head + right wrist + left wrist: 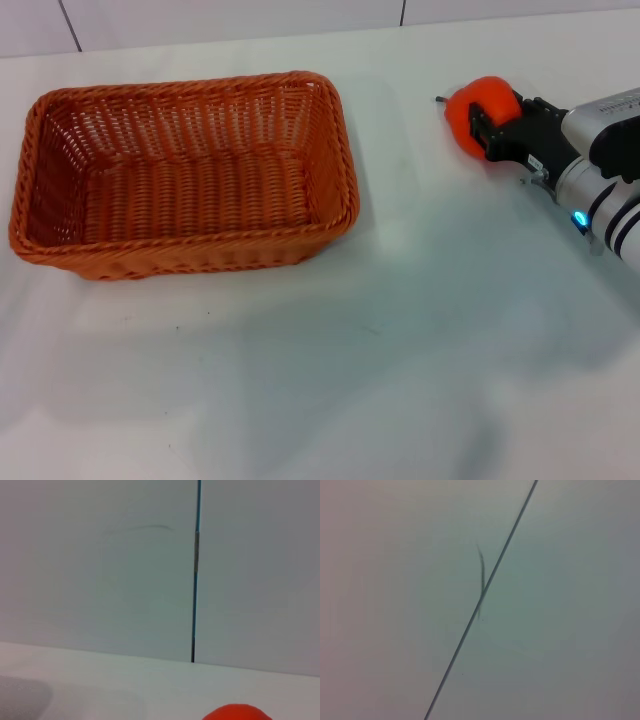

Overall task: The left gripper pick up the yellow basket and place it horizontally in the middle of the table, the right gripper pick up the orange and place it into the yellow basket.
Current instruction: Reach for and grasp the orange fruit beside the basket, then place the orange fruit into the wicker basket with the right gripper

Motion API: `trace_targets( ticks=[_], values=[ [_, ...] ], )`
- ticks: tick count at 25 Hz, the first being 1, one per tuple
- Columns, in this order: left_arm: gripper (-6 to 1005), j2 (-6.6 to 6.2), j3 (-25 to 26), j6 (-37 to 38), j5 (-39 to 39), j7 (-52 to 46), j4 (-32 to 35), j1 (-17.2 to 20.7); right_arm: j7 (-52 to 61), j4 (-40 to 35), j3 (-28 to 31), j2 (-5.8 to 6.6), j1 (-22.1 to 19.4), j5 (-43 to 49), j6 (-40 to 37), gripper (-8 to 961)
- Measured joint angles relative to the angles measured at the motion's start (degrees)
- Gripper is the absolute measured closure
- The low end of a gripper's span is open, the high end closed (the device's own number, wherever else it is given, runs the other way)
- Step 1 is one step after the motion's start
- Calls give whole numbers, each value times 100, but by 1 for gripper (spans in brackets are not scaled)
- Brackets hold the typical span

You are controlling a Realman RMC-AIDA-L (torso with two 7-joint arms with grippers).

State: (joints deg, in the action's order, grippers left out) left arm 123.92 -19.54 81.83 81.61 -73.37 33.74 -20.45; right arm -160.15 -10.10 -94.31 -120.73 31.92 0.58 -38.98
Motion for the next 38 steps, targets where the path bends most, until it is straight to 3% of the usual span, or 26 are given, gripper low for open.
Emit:
trace_targets(
  ticks=[6, 15, 22, 27, 38],
  values=[
    [98, -1, 17, 0, -5, 3, -15, -2, 48, 0, 27, -4, -43, -7, -296, 418],
    [99, -12, 41, -20, -33, 4, -88, -33, 693, -102, -229, -3, -44, 29, -1694, 503],
    [99, -16, 42, -54, -33, 7, -158, -45, 1209, -959, -1153, -16, 125, 420, -1702, 586],
    [98, -4, 47, -62, -79, 7, -158, -56, 2006, -1177, -1267, -50, 519, 1596, -1701, 635],
    [99, 0, 47, -63, -84, 33, -158, -72, 2549, -1188, -1268, -32, 624, 1917, -1742, 695]
  ],
)
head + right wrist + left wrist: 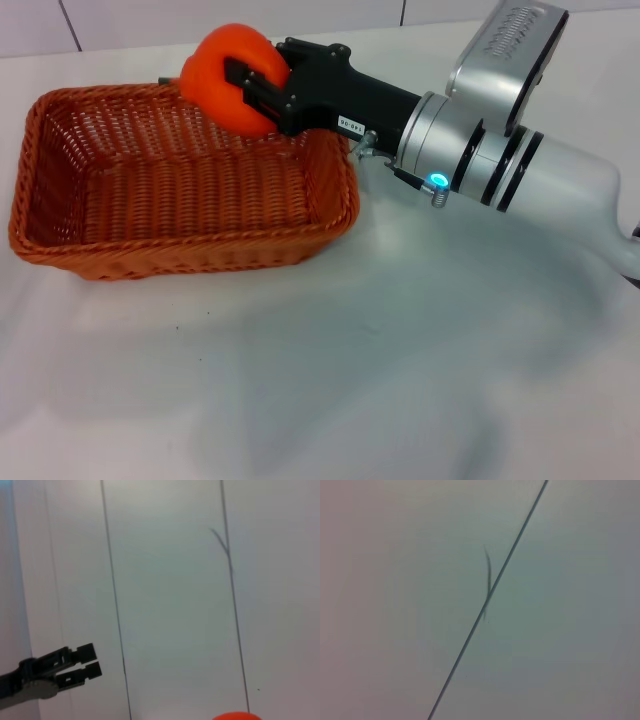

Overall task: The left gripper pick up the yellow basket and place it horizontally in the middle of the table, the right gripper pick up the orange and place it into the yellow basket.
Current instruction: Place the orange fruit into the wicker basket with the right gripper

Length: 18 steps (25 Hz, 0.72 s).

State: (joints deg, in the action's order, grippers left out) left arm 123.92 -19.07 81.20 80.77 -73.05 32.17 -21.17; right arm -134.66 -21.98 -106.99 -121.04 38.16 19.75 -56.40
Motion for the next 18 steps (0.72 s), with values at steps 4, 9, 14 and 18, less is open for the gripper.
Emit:
trace_targets(
  ticks=[4, 9, 14, 18],
  values=[
    [99, 0, -1, 1, 0, 17, 0, -20, 90, 10, 21, 2, -21, -7, 0, 649],
    [98, -2, -1, -39, 0, 43, 0, -36, 92, 15, 21, 10, -8, -8, 26, 490],
    [99, -15, 0, -69, 0, 69, 0, -36, 39, -15, 43, 11, 22, -12, 147, 174],
    [99, -17, 0, -148, 0, 210, 6, -25, -283, -30, 147, 21, 9, -163, 185, 31]
  ],
)
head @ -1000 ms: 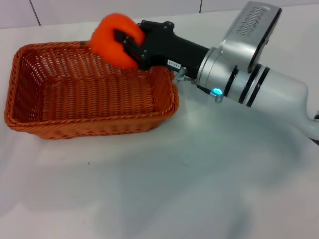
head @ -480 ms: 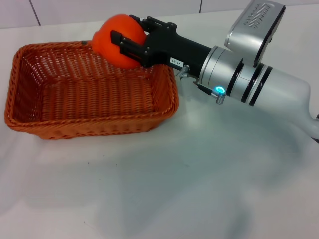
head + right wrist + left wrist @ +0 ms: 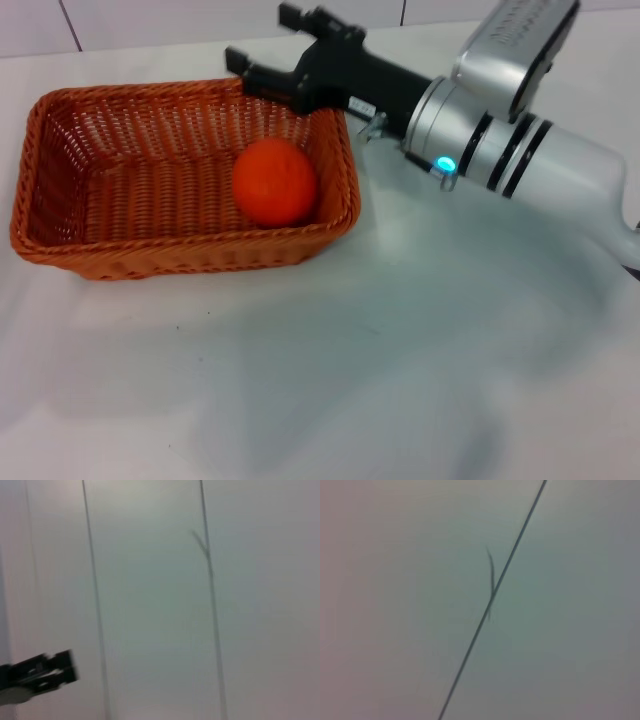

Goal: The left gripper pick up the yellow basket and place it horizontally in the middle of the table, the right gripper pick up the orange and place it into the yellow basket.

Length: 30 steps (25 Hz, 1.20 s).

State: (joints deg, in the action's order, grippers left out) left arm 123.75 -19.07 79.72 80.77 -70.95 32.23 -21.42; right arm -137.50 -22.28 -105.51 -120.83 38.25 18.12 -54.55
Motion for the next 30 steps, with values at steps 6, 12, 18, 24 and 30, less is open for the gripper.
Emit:
trace_targets(
  ticks=[6, 12, 18, 24, 30],
  values=[
    [98, -10, 49, -360, 0, 410, 25, 30, -1706, 72, 285, 29, -313, -1463, 5, 9],
    [98, -6, 455, -601, 0, 859, -24, 60, -2394, 272, 1615, 59, -786, -2084, -58, 9],
    [99, -5, 778, -802, 0, 1297, -107, 164, -2439, 570, 2824, 86, -1151, -2096, -154, 9],
    [99, 0, 966, -932, 0, 1782, -227, 326, -2462, 979, 3441, 121, -1264, -2081, -221, 9],
    [98, 12, 1152, -884, -13, 2142, -438, 384, -2466, 1046, 3462, 121, -1273, -2056, -223, 9]
  ],
)
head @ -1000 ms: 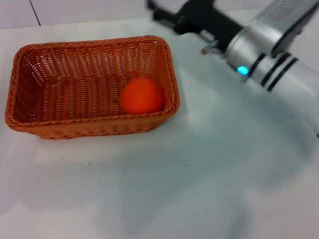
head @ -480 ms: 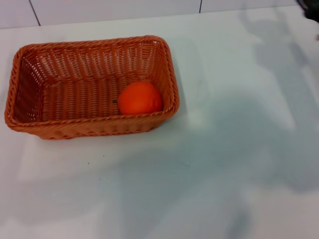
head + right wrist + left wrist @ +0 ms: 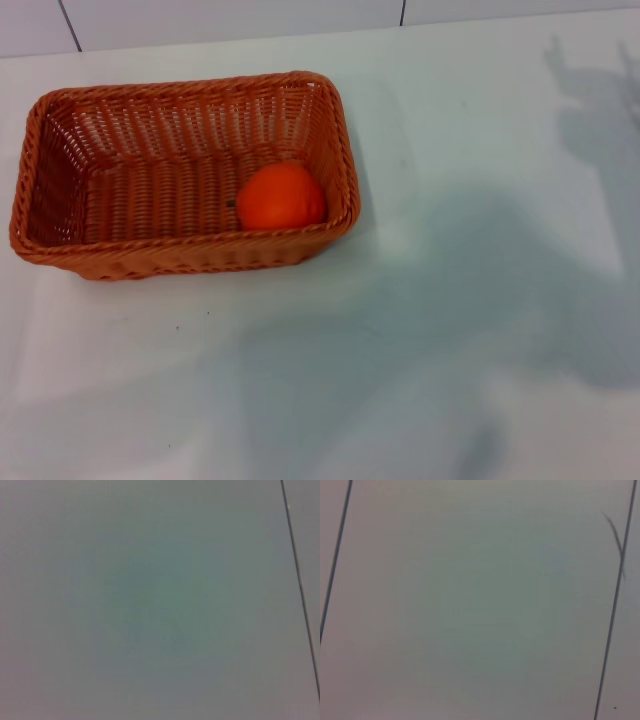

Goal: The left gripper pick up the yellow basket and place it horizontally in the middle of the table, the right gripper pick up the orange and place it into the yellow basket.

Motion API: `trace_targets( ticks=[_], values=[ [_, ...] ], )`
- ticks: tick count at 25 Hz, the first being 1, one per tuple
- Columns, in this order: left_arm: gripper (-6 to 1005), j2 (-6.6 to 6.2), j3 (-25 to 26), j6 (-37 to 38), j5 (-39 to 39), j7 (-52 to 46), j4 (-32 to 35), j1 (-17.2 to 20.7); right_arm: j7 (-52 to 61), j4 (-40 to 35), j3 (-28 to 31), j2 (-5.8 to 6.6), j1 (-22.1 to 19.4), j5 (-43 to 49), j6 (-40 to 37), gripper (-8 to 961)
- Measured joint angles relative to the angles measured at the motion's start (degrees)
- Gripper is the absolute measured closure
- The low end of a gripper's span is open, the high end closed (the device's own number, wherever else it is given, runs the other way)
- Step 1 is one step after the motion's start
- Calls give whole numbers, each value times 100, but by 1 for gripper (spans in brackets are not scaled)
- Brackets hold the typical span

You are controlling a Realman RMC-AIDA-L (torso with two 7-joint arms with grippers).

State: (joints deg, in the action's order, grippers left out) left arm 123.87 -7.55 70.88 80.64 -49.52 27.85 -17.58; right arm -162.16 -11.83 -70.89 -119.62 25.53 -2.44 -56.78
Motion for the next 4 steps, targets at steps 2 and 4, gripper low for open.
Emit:
trace_targets(
  ticks=[2, 4],
  values=[
    [98, 4, 27, 22, -3, 13, -12, 0, -1, 2, -15, -7, -1, 18, -5, 9],
    [98, 5, 29, 36, -4, 13, -12, 0, -2, 4, -23, -12, 8, 33, -7, 9]
  ],
)
